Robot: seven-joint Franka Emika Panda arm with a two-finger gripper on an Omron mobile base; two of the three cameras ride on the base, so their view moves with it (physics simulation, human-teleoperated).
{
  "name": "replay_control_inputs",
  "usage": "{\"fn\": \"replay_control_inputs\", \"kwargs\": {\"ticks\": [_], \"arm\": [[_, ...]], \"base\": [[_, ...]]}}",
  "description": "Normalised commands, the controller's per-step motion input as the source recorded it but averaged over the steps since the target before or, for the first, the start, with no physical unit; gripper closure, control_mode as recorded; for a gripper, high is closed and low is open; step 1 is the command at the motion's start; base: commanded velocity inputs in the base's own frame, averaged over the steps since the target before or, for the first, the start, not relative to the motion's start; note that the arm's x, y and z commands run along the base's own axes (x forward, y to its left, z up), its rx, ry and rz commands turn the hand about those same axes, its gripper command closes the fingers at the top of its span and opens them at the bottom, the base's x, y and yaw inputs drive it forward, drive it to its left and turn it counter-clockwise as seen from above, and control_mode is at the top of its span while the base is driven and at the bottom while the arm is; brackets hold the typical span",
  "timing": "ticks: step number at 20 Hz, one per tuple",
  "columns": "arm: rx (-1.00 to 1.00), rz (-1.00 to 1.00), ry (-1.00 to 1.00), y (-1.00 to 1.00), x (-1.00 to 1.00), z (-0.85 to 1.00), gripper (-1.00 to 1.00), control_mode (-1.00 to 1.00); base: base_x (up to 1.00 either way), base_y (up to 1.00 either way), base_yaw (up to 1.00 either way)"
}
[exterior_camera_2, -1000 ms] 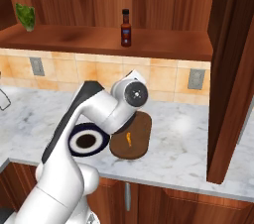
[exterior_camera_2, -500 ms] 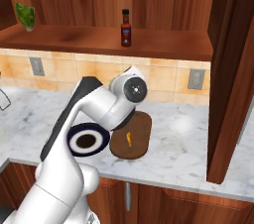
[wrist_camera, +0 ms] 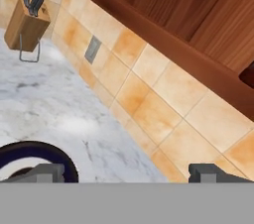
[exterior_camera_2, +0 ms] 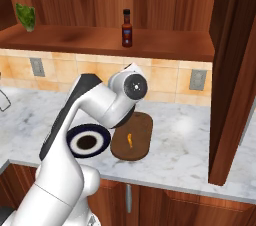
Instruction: Pick the shrimp from the plate and place it on the cutting board. Then pick the condiment bottle from the cabinet and place it next to the cutting board.
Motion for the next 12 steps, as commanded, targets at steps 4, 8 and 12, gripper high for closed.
{"fn": "replay_control_inputs", "kwargs": {"ticks": [4, 8, 12], "arm": [[0.07, 0.0, 0.0, 0.08, 0.0, 0.0, -1.0, -1.0], [0.08, 0.0, 0.0, 0.1, 0.0, 0.0, -1.0, -1.0], [0.09, 0.0, 0.0, 0.09, 0.0, 0.01, -1.0, -1.0]], "base": [[0.0, 0.0, 0.0], [0.0, 0.0, 0.0], [0.0, 0.0, 0.0]]}}
